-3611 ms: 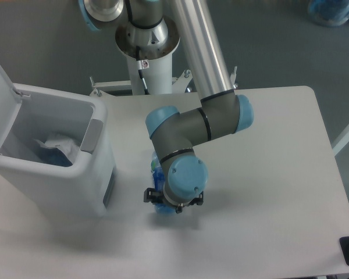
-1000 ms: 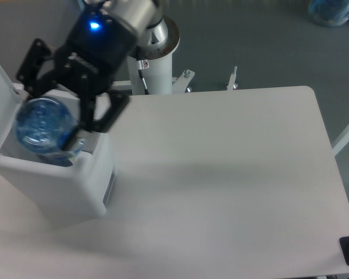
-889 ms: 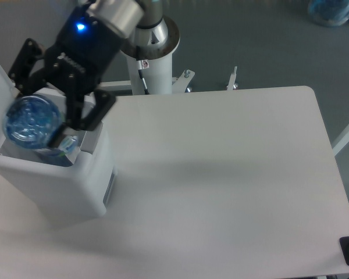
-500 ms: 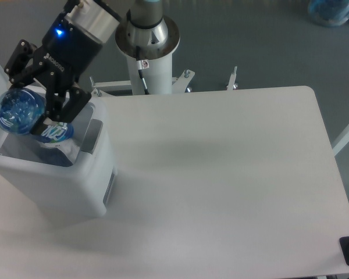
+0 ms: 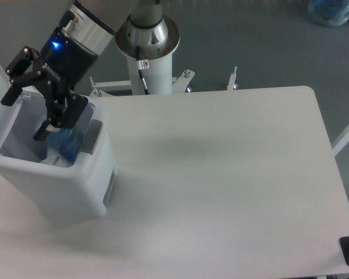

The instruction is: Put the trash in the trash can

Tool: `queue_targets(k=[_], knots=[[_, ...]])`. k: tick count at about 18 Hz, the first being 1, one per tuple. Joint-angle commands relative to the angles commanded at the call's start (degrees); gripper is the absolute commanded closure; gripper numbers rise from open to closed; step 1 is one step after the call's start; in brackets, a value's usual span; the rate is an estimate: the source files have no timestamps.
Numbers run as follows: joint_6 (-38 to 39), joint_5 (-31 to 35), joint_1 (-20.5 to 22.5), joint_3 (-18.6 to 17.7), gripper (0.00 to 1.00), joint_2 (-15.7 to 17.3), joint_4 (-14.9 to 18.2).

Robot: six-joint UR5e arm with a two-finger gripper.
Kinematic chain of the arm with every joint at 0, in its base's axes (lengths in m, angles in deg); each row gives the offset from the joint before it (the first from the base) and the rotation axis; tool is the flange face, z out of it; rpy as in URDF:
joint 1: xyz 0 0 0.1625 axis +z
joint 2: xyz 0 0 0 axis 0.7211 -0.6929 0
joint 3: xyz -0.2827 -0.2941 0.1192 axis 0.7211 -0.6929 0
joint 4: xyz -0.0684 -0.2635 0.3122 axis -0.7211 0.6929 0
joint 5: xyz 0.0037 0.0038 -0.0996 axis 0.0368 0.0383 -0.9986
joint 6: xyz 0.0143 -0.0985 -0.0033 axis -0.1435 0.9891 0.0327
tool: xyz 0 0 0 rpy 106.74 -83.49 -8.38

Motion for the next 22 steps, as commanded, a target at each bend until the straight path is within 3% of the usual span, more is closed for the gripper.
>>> queue_targets(k=[4, 13, 15, 19, 22], knots=[[0.18, 0.26, 2.18, 0.09, 0.00, 0.35, 0.35], [-0.44, 0.44, 22.91, -0.44, 0.00, -0.17, 0.53], [-3.41, 1.23, 25.83, -1.57, 0.00, -1.13, 0.53], [-11.67, 6.22, 29.35, -5.96, 0.00, -3.33, 0.44], [-18.26, 17.35, 29.18, -7.56, 0.00, -5.44, 0.35]])
